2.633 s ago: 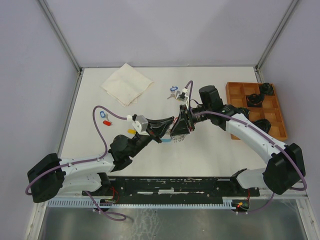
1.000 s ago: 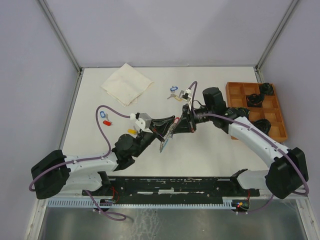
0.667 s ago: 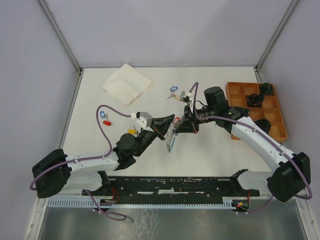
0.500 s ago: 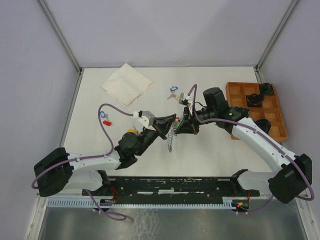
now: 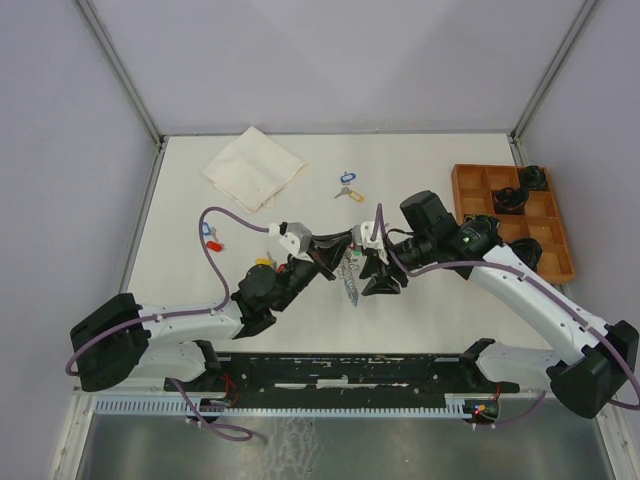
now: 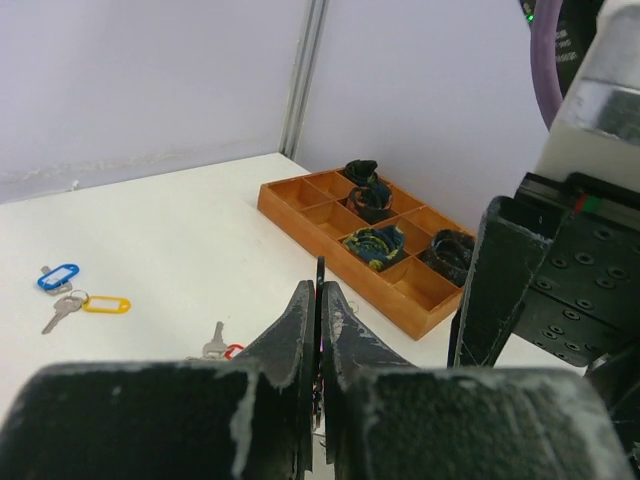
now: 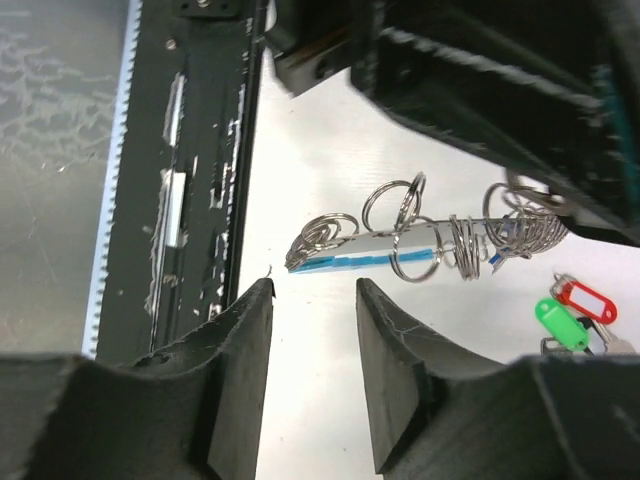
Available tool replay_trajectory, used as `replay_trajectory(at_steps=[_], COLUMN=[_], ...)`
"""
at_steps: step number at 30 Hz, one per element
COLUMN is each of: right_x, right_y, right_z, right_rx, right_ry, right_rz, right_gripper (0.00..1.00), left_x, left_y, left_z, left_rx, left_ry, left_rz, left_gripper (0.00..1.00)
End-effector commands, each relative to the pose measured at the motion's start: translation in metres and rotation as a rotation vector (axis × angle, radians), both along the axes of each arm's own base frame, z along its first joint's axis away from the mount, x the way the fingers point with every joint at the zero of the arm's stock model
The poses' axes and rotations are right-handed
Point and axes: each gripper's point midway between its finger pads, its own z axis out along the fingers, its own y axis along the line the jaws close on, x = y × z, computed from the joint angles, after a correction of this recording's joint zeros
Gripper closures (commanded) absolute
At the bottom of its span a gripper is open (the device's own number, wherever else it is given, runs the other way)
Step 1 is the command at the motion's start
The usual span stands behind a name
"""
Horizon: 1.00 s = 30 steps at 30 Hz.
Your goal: Remove the keys from the keyring
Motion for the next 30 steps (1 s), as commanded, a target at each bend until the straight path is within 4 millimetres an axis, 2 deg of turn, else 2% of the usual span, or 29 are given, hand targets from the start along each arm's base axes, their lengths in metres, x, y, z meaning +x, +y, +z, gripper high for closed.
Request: replay_trajectory(at_steps=[1, 8, 14, 18, 22, 24, 27, 30], right_x=[-0.024, -0.016, 0.000, 0.036, 0.057, 0.064, 0.061, 0.036], right_y=[-0.004, -0.012, -0.014, -0.013, -0.006, -0.004, 0.000, 0.005], right_z=[0.028, 0.064, 0.084, 0.073, 0.072, 0.067, 0.056, 0.054], right_rx=[0.068, 0.153, 0.230, 0.202, 0.231, 0.235, 0.231, 0.243], right_ry=[-0.086, -0.002, 0.111, 0.103, 0.118, 0.125, 0.150, 0.162], right_rz=[0.177, 0.095, -0.007, -0.190, -0.282, -0.312, -0.286, -0.148], right_gripper=[0.52, 0.51, 0.62, 0.70, 0.89, 0.93, 0.94, 0.94], left_x=[-0.015, -0.036, -0.043, -0.047, -0.049, -0.050, -0.050, -0.048], left_y=[0.005, 0.007, 0.011, 0.010, 0.007, 0.006, 0.005, 0.005], left_z=[0.059, 0.066, 0.069, 0.070, 0.068, 0.068, 0.068, 0.068], left_rx=[-0.160, -0.129, -0.099, -0.083, -0.073, -0.074, -0.075, -0.075], left_ry=[-0.120, -0.217, -0.251, -0.264, -0.263, -0.263, -0.261, -0.258], left_rz=[-0.055, -0.150, -0.183, -0.209, -0.228, -0.236, -0.238, -0.229], left_gripper=[0.97, 0.97, 0.97, 0.97, 0.97, 0.97, 0.97, 0.97])
